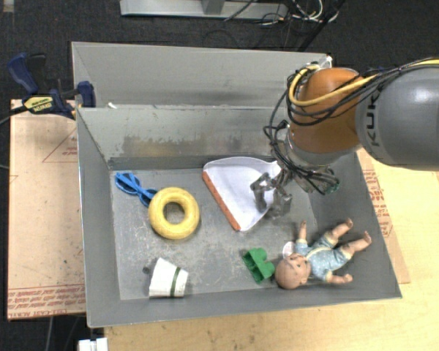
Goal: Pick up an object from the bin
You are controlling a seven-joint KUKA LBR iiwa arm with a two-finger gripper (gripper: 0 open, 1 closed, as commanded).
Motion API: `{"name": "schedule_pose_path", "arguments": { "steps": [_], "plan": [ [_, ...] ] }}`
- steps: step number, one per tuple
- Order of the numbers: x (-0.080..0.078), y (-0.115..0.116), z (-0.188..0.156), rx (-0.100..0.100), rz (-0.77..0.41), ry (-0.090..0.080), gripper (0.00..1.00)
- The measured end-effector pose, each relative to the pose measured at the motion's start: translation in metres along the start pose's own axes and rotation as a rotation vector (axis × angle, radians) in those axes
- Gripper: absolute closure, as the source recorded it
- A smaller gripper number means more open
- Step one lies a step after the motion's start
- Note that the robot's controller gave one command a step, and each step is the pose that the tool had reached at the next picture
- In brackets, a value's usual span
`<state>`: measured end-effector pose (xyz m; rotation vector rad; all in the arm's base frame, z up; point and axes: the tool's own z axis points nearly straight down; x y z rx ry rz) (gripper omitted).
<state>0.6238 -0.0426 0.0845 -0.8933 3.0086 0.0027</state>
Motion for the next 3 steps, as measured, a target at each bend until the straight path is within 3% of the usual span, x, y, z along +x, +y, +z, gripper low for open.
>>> {"name": "schedule_pose_path", "arguments": {
  "steps": [1,3],
  "plan": [
    [0.005,0.006,-0.043,-0.004,0.006,0.005,1.00],
    [0.008,0.000,-0.166,-0.002,-0.024,0.001,1.00]
  ]
}}
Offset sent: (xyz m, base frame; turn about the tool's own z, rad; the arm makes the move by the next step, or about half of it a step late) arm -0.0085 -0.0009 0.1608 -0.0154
